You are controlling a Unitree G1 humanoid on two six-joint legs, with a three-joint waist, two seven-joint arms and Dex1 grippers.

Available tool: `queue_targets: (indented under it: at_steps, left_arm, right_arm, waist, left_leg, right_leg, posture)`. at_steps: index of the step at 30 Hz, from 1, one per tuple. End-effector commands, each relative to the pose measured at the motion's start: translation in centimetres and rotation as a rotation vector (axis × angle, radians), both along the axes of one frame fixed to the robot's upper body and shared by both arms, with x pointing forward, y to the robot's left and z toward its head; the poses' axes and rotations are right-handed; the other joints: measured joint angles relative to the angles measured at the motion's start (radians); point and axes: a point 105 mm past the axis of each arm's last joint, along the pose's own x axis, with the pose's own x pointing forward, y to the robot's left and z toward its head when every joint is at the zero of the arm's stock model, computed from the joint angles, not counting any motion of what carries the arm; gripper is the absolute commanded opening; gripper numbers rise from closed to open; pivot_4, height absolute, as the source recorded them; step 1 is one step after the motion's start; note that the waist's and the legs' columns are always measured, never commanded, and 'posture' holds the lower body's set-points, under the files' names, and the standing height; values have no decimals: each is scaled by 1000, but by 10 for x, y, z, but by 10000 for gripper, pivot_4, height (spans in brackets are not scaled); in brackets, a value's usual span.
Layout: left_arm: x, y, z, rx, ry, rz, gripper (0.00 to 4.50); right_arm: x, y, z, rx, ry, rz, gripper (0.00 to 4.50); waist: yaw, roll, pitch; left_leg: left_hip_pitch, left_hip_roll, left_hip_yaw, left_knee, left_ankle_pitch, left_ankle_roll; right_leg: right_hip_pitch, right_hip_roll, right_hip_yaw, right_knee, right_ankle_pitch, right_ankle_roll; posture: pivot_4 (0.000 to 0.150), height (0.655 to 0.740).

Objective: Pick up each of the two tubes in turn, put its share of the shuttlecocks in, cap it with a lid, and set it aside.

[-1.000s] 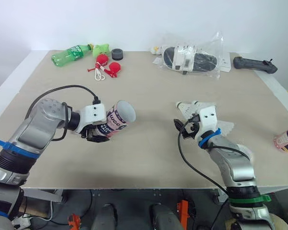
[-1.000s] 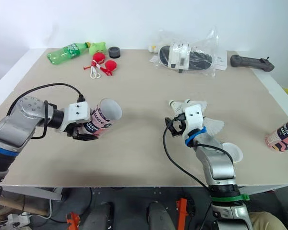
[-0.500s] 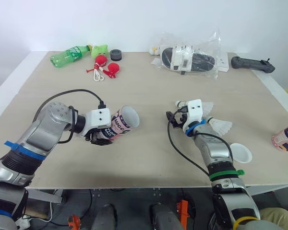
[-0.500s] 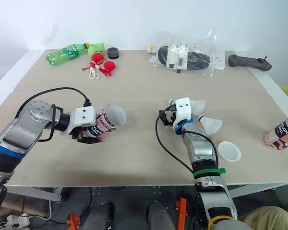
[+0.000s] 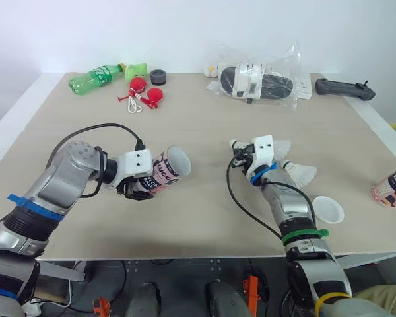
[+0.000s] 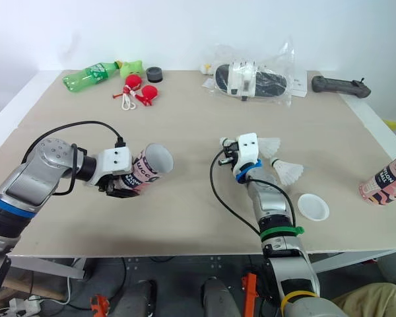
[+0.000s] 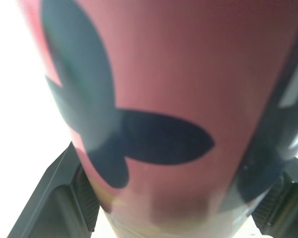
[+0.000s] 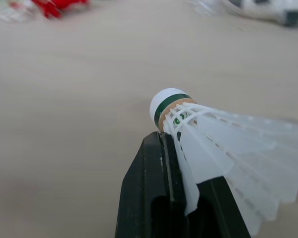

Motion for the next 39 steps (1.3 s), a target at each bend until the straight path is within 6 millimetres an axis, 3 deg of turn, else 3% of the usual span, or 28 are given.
queue_targets:
  at_steps: [1, 2, 5, 9, 12, 16, 22, 23, 26, 33, 36, 39]
  left_arm:
    - [-1, -2, -7, 1, 15, -7, 32594]
    - [-1, -2, -7, -1, 18, -7, 32594]
    - [-2, -3, -9, -9, 26, -6, 32594]
    - [-2, -3, -11, -14, 29, -4, 32594]
    - [-2, -4, -12, -17, 31, -4, 32594]
    - [-1, -6, -13, -24, 31, -6, 32594]
    - [-1, -7, -14, -28, 31, -6, 32594]
    - [-1, -8, -14, -29, 31, -6, 32594]
    - [-1, -8, -14, -30, 29, -4, 32594]
    - [-2, -8, -14, -30, 29, -6, 32594]
    - [-2, -8, -14, -31, 28, -5, 32594]
    - [-1, -7, -15, -28, 31, -5, 32594]
  right_arm:
    - [-19, 29, 44, 54, -128, 188, 730]
    - [-31, 40, 57, 82, -161, 277, 730]
    - [-91, 78, 97, 43, -251, 643, 730]
    - [-128, 84, 112, -144, -247, 819, 730]
    - [-138, 84, 110, -291, -223, 863, 730]
    - [-137, 87, 100, -458, -193, 862, 730]
    - [-131, 94, 99, -500, -209, 844, 730]
    - [-131, 96, 101, -495, -218, 847, 5615]
    - [-136, 98, 107, -471, -232, 871, 13221]
    - [-148, 78, 134, -313, -244, 853, 43970]
    - [-146, 55, 141, -230, -235, 763, 43970]
    - [-134, -8, 124, -239, -134, 514, 43970]
  waist:
    - [1, 0, 0]
    - [2, 0, 0]
    - [6, 1, 0]
    - [14, 2, 0]
    - [14, 1, -1]
    - [14, 1, -1]
    - [17, 1, -1]
    - [17, 1, -1]
    - [17, 1, -1]
    - [18, 1, -1]
    - [19, 1, -1]
    - [30, 0, -1]
  left_leg:
    - [0, 0, 0, 0, 0, 0]
    - [0, 0, 0, 0, 0, 0]
    - [-1, 0, 0, 0, 0, 0]
    - [0, 0, -1, 1, 0, 0]
    - [0, 0, -1, 2, 0, 0]
    - [1, 0, -1, 2, 0, 0]
    - [0, -1, 0, 3, 0, 0]
    - [0, -1, 0, 3, 0, 0]
    - [0, 0, -1, 3, 0, 0]
    - [-1, -1, -1, 3, 0, 0]
    - [-1, -1, -1, 3, 0, 0]
    - [-1, -1, -1, 3, 0, 0]
  right_leg:
    - [0, 0, 0, 0, 0, 0]
    - [0, 0, 0, 0, 0, 0]
    - [0, 0, 0, 0, -1, 1]
    - [1, 0, -1, 0, -1, 0]
    - [1, -1, -1, 0, -4, -4]
    - [1, 0, -1, 0, -3, -5]
    - [1, -1, -1, 0, -4, -4]
    - [1, -1, -1, 0, -4, -4]
    - [1, -1, -1, 0, -3, -3]
    - [1, -1, -2, 0, -2, -2]
    - [2, -2, -2, 0, -3, -2]
    - [2, -2, -2, 0, -3, -2]
  posture:
    - [1500, 7400]
    - [1500, 7400]
    - [1500, 7400]
    - [1500, 7400]
    - [1500, 7400]
    - [1500, 7400]
    - [1500, 7400]
    - [1500, 7400]
    - [1500, 7400]
    - [1500, 7400]
    - [1500, 7400]
    - [1500, 7400]
